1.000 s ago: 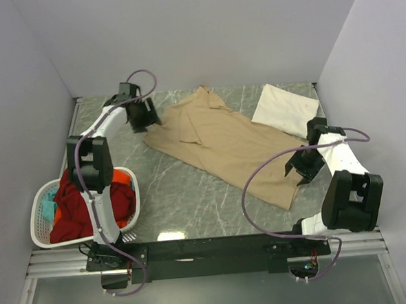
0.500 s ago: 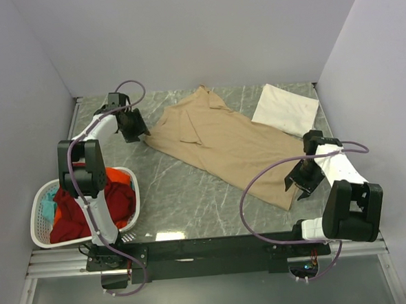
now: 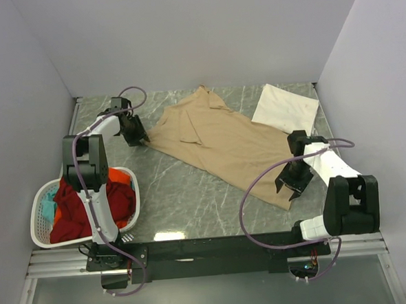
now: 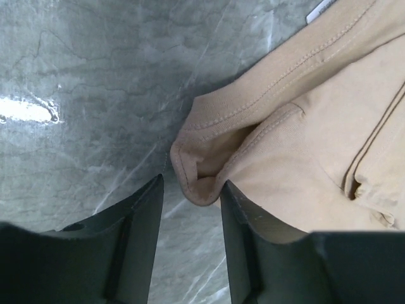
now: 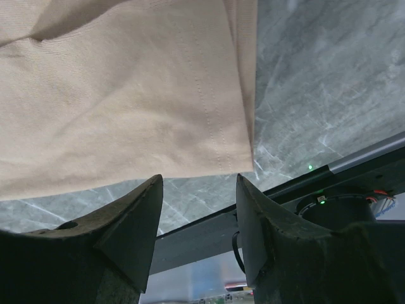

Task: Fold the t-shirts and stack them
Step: Fold the tshirt

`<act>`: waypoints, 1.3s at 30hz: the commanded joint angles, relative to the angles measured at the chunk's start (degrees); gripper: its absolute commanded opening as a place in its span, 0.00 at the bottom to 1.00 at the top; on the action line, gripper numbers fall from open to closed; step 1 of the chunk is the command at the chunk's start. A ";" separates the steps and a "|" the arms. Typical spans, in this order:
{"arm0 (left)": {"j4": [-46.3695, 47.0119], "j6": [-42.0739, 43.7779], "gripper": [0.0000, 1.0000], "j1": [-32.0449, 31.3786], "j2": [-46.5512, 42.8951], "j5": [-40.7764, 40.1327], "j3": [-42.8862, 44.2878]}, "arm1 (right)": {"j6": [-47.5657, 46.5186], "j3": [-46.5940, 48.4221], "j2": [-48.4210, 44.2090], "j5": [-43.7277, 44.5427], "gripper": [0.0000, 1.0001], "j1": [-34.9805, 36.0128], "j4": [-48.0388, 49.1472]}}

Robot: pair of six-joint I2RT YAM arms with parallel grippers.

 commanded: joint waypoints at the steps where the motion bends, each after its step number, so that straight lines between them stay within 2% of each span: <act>1: 0.75 0.54 0.46 0.00 0.98 -0.70 2.46 | 2.42 -0.37 1.33 0.65 0.57 1.64 1.32; 8: 1.89 0.19 0.34 0.00 2.92 -0.96 3.08 | 2.95 -1.07 2.12 1.79 0.57 1.74 0.96; 21: 1.54 0.28 0.00 2.37 4.33 -2.02 5.45 | 4.09 -1.25 3.17 4.51 0.56 6.03 -1.14; 26: 0.93 0.37 0.00 5.88 4.77 -1.85 6.51 | 5.67 -0.29 5.28 4.60 0.54 10.43 -1.76; 31: 1.01 0.63 0.00 7.99 4.07 -1.67 6.33 | 7.95 -0.89 6.87 1.01 0.52 15.96 0.26; 39: 1.28 0.72 0.00 9.05 3.10 -0.88 4.93 | 9.71 -2.31 6.78 -0.49 0.51 19.49 2.02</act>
